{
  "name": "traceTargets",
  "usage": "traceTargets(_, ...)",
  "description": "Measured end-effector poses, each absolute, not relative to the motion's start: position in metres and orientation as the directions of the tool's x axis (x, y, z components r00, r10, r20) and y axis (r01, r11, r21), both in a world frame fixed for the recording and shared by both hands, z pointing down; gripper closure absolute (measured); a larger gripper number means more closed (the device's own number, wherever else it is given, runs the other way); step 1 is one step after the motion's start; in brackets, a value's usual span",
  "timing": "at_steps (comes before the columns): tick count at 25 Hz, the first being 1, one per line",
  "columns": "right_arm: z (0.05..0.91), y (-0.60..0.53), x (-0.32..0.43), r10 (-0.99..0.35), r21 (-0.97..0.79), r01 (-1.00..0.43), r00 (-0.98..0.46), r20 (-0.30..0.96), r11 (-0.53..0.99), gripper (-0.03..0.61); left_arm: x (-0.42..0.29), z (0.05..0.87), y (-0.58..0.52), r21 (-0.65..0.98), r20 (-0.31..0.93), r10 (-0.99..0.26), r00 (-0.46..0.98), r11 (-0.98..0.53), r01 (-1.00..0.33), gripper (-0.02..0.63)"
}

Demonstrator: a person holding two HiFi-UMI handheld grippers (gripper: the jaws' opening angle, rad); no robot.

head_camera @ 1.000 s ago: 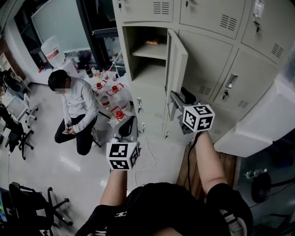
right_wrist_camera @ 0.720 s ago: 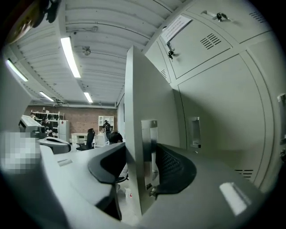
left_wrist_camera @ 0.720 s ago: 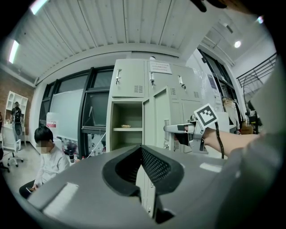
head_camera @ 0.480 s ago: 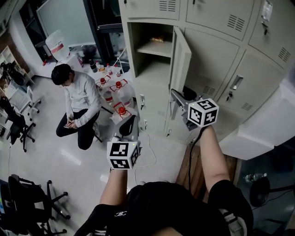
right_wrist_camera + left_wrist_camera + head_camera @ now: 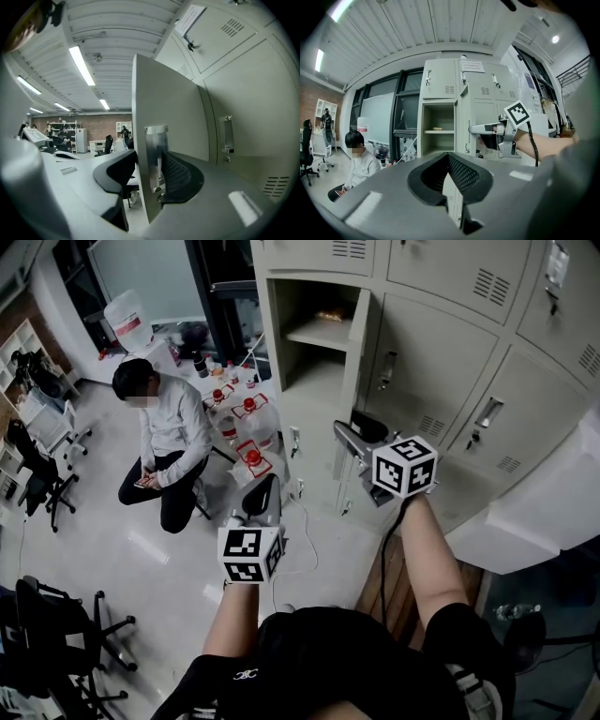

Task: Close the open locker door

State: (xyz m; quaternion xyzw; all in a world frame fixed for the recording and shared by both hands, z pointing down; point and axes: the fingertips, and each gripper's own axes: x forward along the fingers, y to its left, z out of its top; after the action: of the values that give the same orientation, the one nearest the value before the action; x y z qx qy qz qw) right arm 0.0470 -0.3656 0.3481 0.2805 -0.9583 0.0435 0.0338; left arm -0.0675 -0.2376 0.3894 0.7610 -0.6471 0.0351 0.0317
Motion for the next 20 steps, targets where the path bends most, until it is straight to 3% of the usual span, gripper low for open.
traceTargets(20,0.351,-0.387,-0.047,-0.486,-0.02,-0.49,-0.869,0.092,0.872,0.453,-0.125,0.399,-0.23,0.015,0.089,-0.995,-0.04,0.041,-0.999,0.614)
